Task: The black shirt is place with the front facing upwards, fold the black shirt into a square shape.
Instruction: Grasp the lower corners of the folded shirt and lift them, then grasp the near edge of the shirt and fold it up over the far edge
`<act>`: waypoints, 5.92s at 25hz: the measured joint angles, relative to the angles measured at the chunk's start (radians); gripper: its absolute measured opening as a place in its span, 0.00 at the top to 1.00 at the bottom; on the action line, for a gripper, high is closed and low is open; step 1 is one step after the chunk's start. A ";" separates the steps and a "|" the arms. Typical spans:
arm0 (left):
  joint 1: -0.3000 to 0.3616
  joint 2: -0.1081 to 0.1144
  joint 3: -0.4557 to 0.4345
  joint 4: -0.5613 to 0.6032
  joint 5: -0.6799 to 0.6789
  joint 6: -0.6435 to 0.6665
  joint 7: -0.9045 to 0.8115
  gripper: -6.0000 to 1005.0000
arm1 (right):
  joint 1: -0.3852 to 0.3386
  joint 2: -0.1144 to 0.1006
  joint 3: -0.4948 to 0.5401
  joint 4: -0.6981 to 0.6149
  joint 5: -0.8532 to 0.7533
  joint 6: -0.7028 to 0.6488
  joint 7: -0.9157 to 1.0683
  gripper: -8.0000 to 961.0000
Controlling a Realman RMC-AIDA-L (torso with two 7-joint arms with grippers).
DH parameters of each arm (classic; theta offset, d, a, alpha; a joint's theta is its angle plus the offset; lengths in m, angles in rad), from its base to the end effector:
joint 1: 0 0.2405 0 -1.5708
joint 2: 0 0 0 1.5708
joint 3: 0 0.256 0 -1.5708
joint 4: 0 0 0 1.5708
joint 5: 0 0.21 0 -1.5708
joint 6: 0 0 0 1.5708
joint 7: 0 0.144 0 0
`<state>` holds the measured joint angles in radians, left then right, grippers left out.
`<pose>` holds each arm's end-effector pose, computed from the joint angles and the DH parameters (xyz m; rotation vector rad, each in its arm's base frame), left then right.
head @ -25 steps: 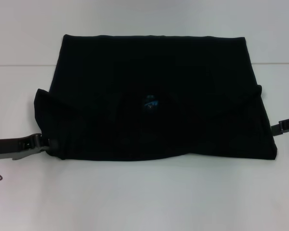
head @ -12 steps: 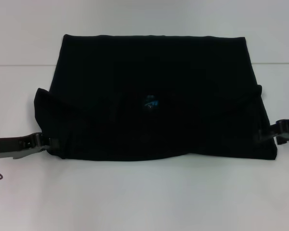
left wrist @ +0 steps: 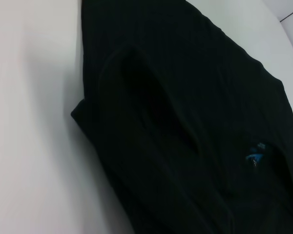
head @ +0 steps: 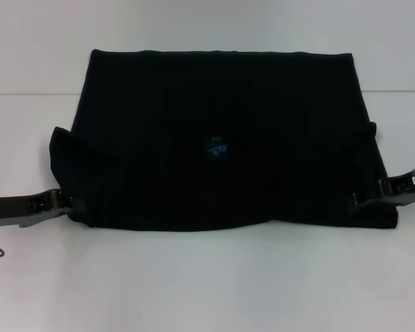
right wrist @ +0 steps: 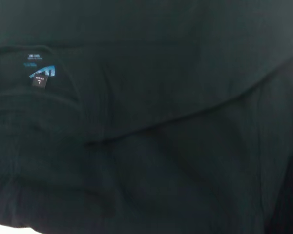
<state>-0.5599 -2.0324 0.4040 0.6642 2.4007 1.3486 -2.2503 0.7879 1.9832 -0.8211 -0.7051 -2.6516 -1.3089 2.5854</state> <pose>-0.3360 0.3448 0.0354 -2.0215 -1.8002 -0.5027 0.2716 0.4055 0.0283 -2.1761 1.6201 -0.1454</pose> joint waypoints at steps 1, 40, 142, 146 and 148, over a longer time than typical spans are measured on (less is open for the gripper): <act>0.000 0.000 -0.001 0.000 0.000 0.000 0.000 0.97 | 0.000 0.000 -0.002 -0.003 0.000 0.001 0.000 0.24; -0.016 0.036 -0.097 0.025 0.237 0.533 -0.007 0.97 | -0.071 -0.056 -0.035 -0.088 -0.022 -0.405 -0.259 0.94; -0.166 -0.101 -0.387 -0.370 -0.688 -0.535 0.855 0.62 | 0.075 0.117 0.495 0.565 1.340 0.703 -1.467 0.61; -0.123 -0.089 -0.313 -0.361 -0.677 -0.445 0.742 0.45 | 0.034 0.108 0.421 0.558 1.290 0.595 -1.434 0.44; -0.089 -0.081 -0.256 -0.336 -0.674 -0.341 0.660 0.35 | 0.000 0.105 0.337 0.530 1.239 0.486 -1.413 0.35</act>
<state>-0.6492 -2.1134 0.1482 0.3281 1.7264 1.0072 -1.5900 0.7880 2.0879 -0.4839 -0.1750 -1.4125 -0.8230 1.1720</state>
